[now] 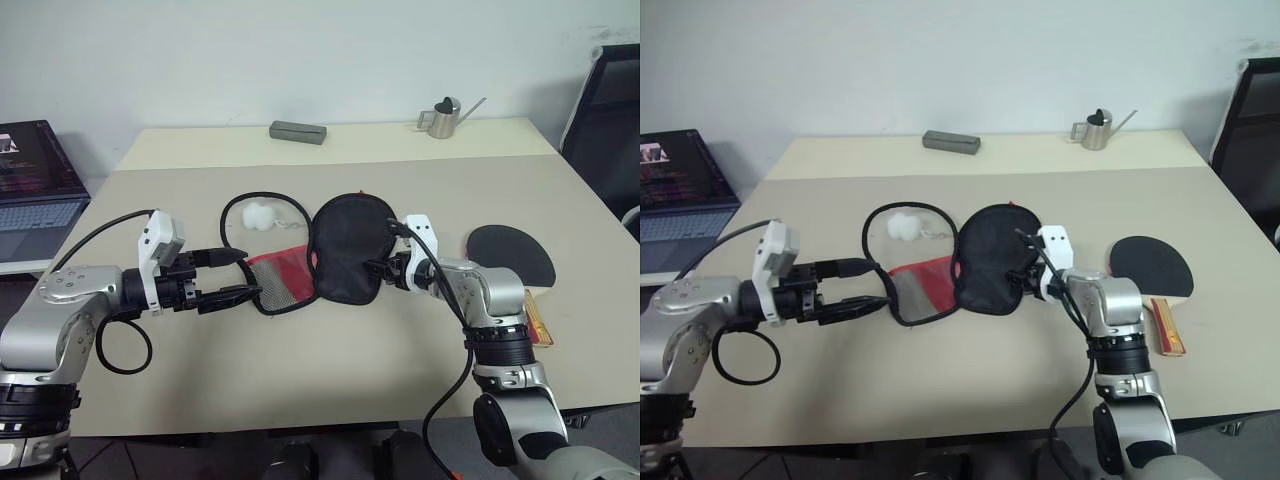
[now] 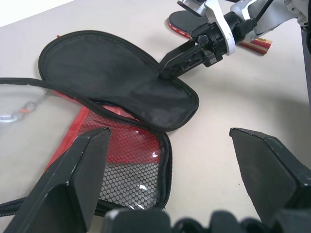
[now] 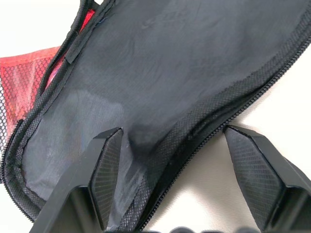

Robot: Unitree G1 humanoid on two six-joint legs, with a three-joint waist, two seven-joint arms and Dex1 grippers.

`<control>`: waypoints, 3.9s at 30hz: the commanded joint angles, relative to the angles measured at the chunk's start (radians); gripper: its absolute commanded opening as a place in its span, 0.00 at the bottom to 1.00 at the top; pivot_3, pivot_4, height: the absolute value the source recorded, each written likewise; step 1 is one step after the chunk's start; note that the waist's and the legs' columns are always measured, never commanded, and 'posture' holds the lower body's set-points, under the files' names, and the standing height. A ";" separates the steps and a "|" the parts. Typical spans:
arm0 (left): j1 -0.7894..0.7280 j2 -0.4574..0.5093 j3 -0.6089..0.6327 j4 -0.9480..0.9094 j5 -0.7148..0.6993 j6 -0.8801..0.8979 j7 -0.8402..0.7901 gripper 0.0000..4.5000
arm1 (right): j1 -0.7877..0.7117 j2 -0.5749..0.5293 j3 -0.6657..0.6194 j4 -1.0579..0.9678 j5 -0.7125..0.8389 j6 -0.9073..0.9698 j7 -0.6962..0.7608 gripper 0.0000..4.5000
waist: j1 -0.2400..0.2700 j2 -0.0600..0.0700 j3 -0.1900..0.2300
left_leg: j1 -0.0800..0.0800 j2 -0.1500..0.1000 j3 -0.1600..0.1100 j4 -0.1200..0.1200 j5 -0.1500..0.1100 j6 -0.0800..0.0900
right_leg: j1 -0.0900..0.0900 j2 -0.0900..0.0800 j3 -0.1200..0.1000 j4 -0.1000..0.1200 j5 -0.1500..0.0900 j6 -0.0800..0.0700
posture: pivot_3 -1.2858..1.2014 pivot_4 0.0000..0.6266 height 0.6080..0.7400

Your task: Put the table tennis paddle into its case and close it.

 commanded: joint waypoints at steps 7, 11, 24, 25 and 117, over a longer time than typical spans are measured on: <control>0.004 0.004 0.026 -0.023 -0.004 -0.014 0.010 0.95 | -0.002 0.004 0.022 -0.018 0.031 -0.018 -0.002 0.52 | 0.000 0.000 0.000 | 0.000 0.000 0.000 0.000 0.000 0.000 | 0.000 0.000 0.000 0.000 0.000 0.000 | 0.52 0.24 1.00; 0.007 0.003 0.025 -0.026 -0.006 -0.013 0.011 0.95 | -0.002 0.000 0.023 -0.024 0.040 -0.012 -0.007 0.20 | 0.000 0.000 0.000 | 0.000 0.000 0.000 0.000 0.000 0.000 | 0.000 0.000 0.000 0.000 0.000 0.000 | 0.52 0.24 1.00; 0.043 0.010 0.015 -0.076 -0.030 0.009 0.004 0.95 | -0.039 -0.121 0.072 0.050 0.036 -0.036 0.066 0.01 | 0.001 0.000 0.000 | 0.000 0.000 0.000 0.000 -0.001 0.001 | 0.000 0.000 0.000 0.000 0.000 0.000 | 0.52 0.24 1.00; 0.044 0.008 0.014 -0.078 -0.030 0.010 0.004 0.95 | -0.048 -0.138 0.080 0.066 0.030 -0.050 0.077 0.01 | 0.001 0.000 0.000 | 0.000 0.000 0.000 0.000 -0.001 0.001 | 0.000 0.000 0.000 0.000 0.000 0.000 | 0.52 0.24 1.00; -0.451 -0.194 -0.291 0.049 0.123 -0.003 -0.044 0.95 | 0.808 -0.414 -0.444 -0.539 0.194 -0.156 -0.037 0.99 | 0.049 -0.002 -0.001 | 0.000 0.000 0.001 0.002 -0.001 0.003 | 0.005 0.000 -0.001 -0.001 0.001 0.001 | 0.52 0.24 1.00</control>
